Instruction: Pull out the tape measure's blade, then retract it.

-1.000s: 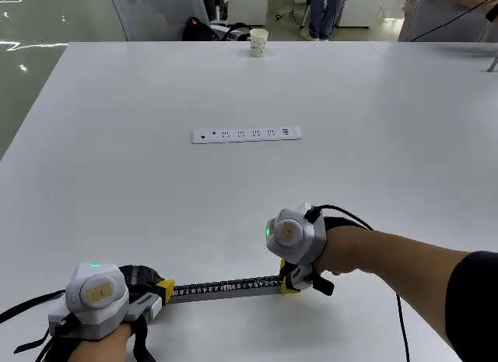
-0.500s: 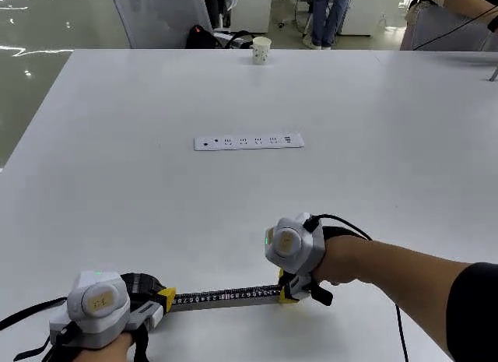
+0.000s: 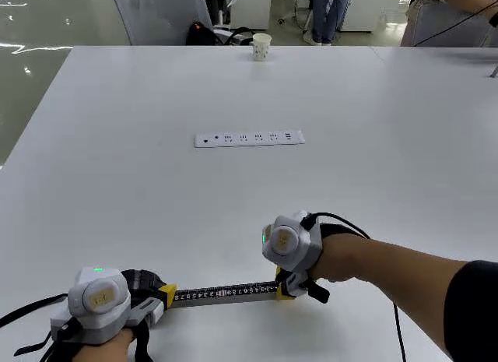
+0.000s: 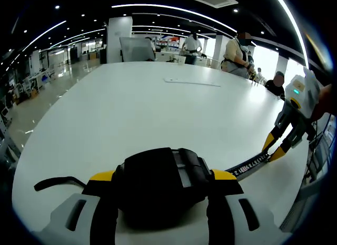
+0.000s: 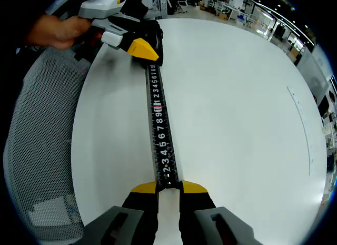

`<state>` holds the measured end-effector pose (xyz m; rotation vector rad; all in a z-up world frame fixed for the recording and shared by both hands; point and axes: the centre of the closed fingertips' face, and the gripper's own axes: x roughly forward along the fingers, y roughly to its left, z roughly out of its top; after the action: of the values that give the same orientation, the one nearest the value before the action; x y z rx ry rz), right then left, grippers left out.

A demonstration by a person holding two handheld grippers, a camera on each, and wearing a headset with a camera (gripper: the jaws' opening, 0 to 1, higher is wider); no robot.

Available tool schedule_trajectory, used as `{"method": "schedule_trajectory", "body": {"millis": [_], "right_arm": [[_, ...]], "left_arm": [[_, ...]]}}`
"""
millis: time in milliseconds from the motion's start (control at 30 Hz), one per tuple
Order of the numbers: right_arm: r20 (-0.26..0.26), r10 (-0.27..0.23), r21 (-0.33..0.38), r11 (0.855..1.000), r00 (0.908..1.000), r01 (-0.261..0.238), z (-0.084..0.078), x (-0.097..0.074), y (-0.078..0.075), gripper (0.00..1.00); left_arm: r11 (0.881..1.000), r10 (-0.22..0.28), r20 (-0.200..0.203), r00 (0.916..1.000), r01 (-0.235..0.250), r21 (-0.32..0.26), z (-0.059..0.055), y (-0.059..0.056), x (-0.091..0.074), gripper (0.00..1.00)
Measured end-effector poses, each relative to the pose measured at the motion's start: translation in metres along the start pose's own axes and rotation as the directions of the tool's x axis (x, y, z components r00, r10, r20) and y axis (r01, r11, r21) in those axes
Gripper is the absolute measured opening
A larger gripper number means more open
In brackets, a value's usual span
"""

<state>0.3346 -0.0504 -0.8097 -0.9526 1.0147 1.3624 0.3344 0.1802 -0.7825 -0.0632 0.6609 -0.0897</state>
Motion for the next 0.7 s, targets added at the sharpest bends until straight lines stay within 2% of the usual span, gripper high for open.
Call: {"method": "schedule_trajectory", "body": {"millis": [700], "right_arm": [[0.001,0.002,0.005,1.000,1.0000,-0.002,0.0068,0.0020,0.0007,0.11]], "left_arm": [[1.000,-0.001,-0.006,1.0000,0.001,0.000,-0.0003,-0.0010,0.0001,0.64]]}}
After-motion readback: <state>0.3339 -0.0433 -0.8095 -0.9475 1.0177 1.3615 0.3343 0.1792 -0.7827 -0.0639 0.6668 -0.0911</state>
